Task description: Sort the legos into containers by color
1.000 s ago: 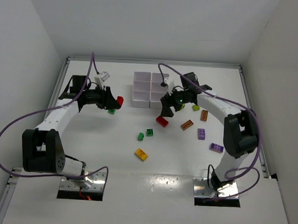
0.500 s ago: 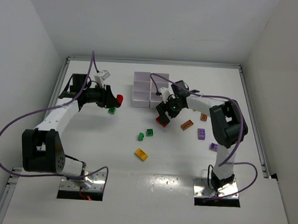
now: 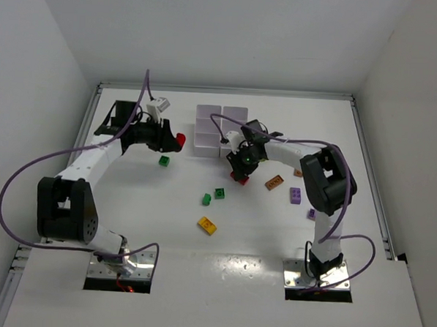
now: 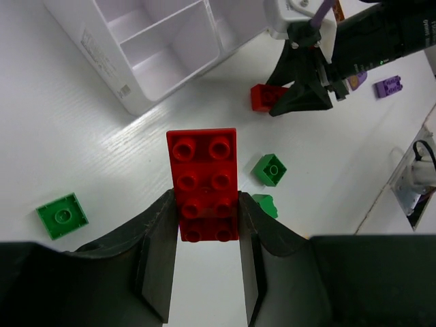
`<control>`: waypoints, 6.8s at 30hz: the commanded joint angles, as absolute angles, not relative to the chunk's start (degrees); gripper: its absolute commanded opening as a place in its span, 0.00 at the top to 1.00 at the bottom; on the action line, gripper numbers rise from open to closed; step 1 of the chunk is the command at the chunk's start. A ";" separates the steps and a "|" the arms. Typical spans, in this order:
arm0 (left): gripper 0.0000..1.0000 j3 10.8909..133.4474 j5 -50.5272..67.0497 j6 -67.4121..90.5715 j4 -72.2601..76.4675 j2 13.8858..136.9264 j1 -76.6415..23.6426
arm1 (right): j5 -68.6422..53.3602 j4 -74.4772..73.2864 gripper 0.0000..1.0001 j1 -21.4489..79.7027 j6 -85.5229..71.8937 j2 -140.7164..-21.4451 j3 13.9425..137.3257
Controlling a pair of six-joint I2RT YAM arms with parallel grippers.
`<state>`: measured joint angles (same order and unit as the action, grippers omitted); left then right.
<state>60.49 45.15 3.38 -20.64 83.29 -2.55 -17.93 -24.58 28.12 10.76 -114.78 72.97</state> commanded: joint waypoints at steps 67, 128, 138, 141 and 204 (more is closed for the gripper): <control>0.23 75.42 24.08 6.15 -9.40 80.61 -1.24 | -21.62 4.62 1.00 25.75 -9.38 -125.42 105.07; 0.22 70.58 31.73 -1.48 -15.54 84.02 3.08 | -6.32 39.64 0.31 31.82 -9.13 -123.67 86.75; 0.27 67.33 24.70 -13.53 -34.27 88.15 1.32 | -18.52 16.13 0.31 30.41 -7.59 -102.94 81.21; 0.25 67.32 23.47 -14.06 -35.68 90.35 0.09 | -24.33 -1.10 0.31 28.48 -1.09 -98.97 80.07; 0.93 75.23 16.35 -1.41 -35.68 103.01 -1.58 | -35.87 -48.77 0.08 35.06 55.20 -115.82 83.92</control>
